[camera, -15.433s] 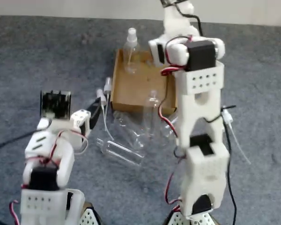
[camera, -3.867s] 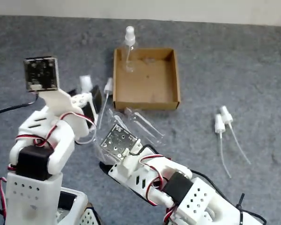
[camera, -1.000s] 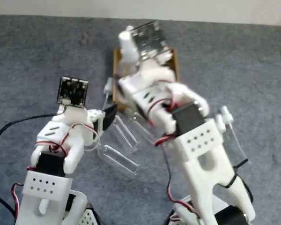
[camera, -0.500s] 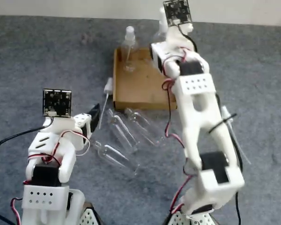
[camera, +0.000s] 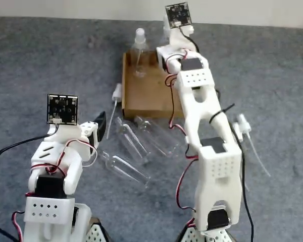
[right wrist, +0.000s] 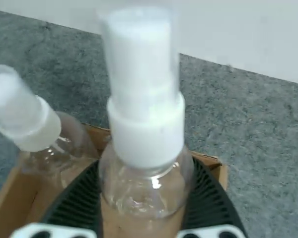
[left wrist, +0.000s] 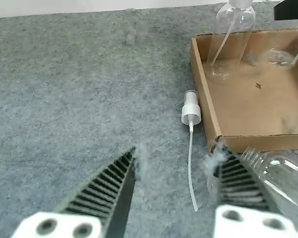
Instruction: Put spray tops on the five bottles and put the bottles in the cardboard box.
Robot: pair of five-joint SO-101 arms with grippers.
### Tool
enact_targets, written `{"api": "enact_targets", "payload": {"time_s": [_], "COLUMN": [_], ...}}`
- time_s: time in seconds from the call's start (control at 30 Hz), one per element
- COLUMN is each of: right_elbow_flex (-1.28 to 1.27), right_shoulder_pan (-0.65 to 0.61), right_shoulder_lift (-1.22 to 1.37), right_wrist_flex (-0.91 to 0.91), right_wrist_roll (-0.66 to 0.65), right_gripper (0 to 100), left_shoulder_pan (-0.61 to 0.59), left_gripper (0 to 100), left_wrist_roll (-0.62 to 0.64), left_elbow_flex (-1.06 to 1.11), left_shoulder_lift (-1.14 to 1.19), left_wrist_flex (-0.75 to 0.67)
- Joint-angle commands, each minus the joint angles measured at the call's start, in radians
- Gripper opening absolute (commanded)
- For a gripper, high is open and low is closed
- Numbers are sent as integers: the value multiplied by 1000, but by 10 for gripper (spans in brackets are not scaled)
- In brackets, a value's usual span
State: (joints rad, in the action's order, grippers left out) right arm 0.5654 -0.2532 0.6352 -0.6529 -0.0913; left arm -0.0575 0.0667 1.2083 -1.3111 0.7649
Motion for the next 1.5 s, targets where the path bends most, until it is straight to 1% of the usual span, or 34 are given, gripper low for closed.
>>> {"api": "enact_targets", "payload": {"time_s": [0.0, 0.33, 0.57, 0.63, 0.7, 0.8, 0.87, 1.3, 1.47], "right_elbow_flex": [143, 331, 349, 349, 349, 349, 349, 351, 427], "right_shoulder_pan": [15, 15, 13, 12, 10, 8, 8, 8, 8], "right_shoulder_lift": [35, 229, 254, 254, 254, 252, 252, 251, 252], "right_wrist_flex": [27, 24, 16, -21, -56, -61, -62, -62, -101], "right_wrist_roll": [32, 35, 29, 29, 29, 29, 29, 35, 35], "right_gripper": [3, 3, 5, 31, 82, 143, 166, 262, 285], "left_shoulder_pan": [-8, -8, -8, -8, -8, -8, -8, -8, -8], "left_gripper": [185, 185, 185, 185, 185, 185, 185, 185, 185], "left_wrist_roll": [-9, -9, -9, -9, -9, -9, -9, -9, -9], "left_elbow_flex": [-4, -4, -4, -4, -4, -4, -4, -4, -4], "left_shoulder_lift": [4, 4, 4, 4, 4, 4, 4, 4, 4], "left_wrist_flex": [-37, -37, -37, -37, -37, -37, -37, -37, -37]}}
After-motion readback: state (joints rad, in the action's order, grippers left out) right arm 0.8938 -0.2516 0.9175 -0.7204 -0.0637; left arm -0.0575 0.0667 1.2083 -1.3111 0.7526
